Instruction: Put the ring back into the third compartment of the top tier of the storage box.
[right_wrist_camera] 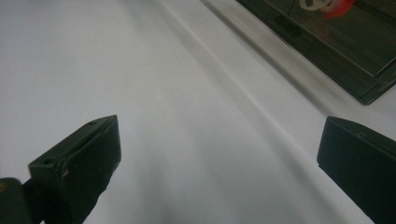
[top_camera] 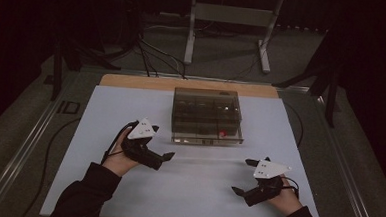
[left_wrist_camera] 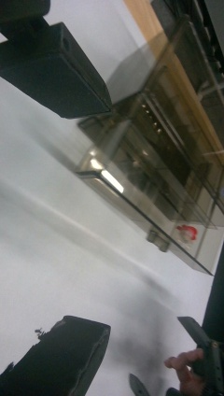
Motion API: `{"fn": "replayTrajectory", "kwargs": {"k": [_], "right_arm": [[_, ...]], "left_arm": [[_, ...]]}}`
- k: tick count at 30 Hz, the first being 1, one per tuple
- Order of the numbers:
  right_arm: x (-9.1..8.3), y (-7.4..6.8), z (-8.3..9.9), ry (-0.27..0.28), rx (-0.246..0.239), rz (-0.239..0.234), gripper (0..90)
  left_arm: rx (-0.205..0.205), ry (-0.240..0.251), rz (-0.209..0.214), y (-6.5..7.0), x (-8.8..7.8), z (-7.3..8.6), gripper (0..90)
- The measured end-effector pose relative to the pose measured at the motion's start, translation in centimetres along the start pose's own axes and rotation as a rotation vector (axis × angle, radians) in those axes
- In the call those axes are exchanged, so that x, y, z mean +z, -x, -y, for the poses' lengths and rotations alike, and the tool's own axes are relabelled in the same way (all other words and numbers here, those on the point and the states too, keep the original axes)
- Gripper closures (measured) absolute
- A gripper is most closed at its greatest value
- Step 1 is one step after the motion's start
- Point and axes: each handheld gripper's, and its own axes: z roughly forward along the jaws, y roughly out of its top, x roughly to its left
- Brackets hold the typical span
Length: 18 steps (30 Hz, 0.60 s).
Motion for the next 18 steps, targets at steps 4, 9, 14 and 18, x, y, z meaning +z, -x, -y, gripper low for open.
{"fn": "replayTrajectory", "kwargs": {"k": [4,9,14,18], "right_arm": [[0.0,0.0,0.0,-0.002,-0.002,0.000,0.0],[0.1,0.0,0.0,-0.004,-0.001,0.000,0.0],[0.0,0.0,0.0,-0.002,0.001,0.000,0.0],[0.1,0.0,0.0,-0.004,-0.002,-0.001,0.0]], "left_arm": [[-0.023,-0.006,-0.003,-0.3,-0.5,1.5,0.0],[-0.047,-0.002,-0.006,-0.5,-1.0,2.8,0.0],[-0.077,0.004,-0.016,-0.9,-1.7,4.6,0.0],[-0.099,0.024,-0.029,-1.0,-1.9,5.7,0.0]]}}
